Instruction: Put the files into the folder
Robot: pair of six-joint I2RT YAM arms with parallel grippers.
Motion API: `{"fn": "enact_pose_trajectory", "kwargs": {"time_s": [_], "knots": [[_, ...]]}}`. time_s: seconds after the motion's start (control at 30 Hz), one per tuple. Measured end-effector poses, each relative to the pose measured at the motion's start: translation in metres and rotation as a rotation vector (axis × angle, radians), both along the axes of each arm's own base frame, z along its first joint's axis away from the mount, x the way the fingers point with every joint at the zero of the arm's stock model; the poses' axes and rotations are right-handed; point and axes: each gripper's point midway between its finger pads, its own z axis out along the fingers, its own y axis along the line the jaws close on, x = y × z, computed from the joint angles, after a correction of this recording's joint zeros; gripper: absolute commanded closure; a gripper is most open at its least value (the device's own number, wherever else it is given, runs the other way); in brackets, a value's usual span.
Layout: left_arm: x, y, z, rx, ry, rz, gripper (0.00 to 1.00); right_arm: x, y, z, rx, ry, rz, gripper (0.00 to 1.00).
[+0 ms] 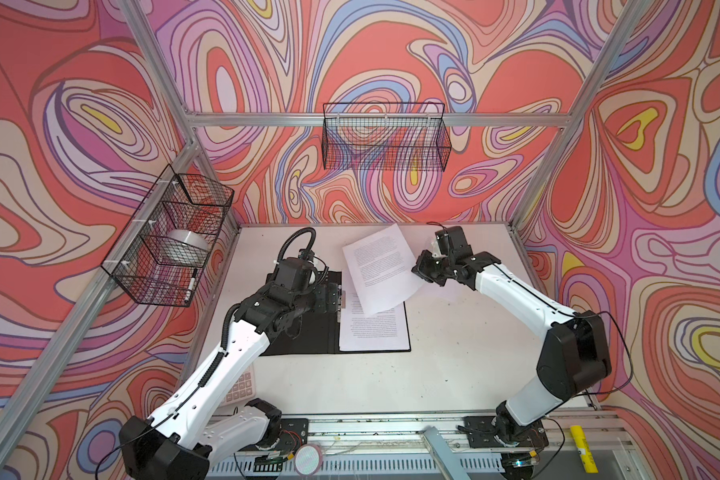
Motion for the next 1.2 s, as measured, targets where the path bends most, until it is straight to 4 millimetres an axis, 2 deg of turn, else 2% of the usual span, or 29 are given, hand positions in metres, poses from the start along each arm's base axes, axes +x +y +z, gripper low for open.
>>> {"fn": "enact_pose_trajectory", "kwargs": {"time_s": [0.1, 0.17, 0.23, 0.3, 0.5, 0.6, 0.83, 1.0, 1.2], "knots": [[0.000, -0.003, -0.003, -0.007, 0.014, -0.012, 0.00, -0.022, -0.016, -0.054, -0.052, 0.080, -0.057, 1.00], [0.000, -0.005, -0.004, -0.011, 0.020, -0.018, 0.00, -0.035, -0.022, -0.078, -0.067, 0.113, -0.088, 1.00], [-0.001, -0.006, -0.004, -0.017, 0.023, -0.023, 0.00, -0.044, -0.023, -0.092, -0.069, 0.130, -0.105, 1.00], [-0.001, -0.007, -0.004, -0.022, 0.025, -0.028, 0.00, -0.047, -0.015, -0.093, -0.063, 0.121, -0.103, 1.00], [-0.002, -0.010, -0.006, -0.033, 0.035, -0.038, 0.00, -0.045, 0.019, -0.081, 0.002, 0.058, -0.077, 1.00], [-0.003, -0.011, -0.006, -0.039, 0.038, -0.044, 0.00, -0.047, 0.027, -0.078, 0.014, 0.051, -0.072, 1.00], [-0.003, -0.013, -0.006, -0.045, 0.042, -0.048, 0.00, -0.055, 0.039, -0.080, 0.012, 0.051, -0.056, 1.00], [-0.003, -0.015, -0.013, -0.045, 0.066, -0.056, 0.00, -0.068, 0.046, -0.088, -0.004, 0.064, -0.022, 1.00], [-0.002, -0.017, -0.016, -0.047, 0.078, -0.062, 0.00, -0.079, 0.042, -0.100, -0.030, 0.083, -0.001, 1.00]]}}
